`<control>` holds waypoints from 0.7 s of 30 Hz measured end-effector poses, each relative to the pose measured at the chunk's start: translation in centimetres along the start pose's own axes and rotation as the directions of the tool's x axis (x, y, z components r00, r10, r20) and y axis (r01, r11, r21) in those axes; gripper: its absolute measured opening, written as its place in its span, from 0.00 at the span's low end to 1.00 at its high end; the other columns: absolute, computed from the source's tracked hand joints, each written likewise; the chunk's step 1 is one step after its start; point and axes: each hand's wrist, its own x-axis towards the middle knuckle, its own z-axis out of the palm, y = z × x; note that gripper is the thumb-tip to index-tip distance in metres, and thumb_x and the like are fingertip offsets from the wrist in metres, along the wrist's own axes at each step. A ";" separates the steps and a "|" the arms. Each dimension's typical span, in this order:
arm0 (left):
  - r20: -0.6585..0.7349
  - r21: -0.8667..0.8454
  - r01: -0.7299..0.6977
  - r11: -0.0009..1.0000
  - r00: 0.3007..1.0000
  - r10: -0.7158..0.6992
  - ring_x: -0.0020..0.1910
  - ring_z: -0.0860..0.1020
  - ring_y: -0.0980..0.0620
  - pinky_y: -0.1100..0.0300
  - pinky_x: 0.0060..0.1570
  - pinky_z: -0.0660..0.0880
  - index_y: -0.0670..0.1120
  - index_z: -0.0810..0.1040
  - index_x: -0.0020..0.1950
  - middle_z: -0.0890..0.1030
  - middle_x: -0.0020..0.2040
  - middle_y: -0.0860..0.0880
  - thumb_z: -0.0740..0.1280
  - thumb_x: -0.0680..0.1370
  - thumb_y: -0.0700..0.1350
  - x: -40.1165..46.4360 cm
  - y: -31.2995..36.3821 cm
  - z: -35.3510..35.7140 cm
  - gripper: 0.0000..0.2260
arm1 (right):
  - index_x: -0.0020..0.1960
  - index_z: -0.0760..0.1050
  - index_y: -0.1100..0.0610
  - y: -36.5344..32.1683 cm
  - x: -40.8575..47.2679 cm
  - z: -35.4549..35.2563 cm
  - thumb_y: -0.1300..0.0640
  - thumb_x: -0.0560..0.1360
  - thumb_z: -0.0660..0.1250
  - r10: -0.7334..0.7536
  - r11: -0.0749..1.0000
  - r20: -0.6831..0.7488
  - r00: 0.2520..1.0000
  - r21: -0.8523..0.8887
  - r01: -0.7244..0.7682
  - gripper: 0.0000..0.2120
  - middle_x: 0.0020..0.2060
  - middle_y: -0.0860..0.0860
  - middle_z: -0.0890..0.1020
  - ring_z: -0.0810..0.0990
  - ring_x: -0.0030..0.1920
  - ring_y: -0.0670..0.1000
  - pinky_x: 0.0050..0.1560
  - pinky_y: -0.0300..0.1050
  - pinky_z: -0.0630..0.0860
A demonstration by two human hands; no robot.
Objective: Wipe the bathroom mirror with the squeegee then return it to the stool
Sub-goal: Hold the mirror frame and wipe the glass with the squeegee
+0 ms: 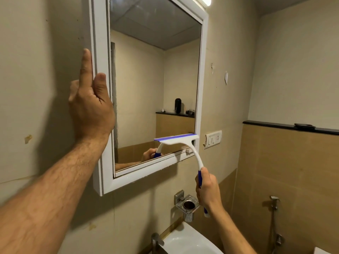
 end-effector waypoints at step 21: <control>0.018 -0.008 0.025 1.000 1.000 -0.025 0.42 0.71 0.51 0.60 0.43 0.68 0.56 0.59 0.76 0.76 0.49 0.41 0.51 0.83 0.56 -1.2 -0.7 -0.2 0.21 | 0.33 0.71 0.57 0.9 -1.5 -0.8 0.39 0.75 0.54 0.006 0.999 -0.006 1.000 -0.038 -0.006 0.24 0.25 0.51 0.69 0.64 0.24 0.48 0.25 0.42 0.63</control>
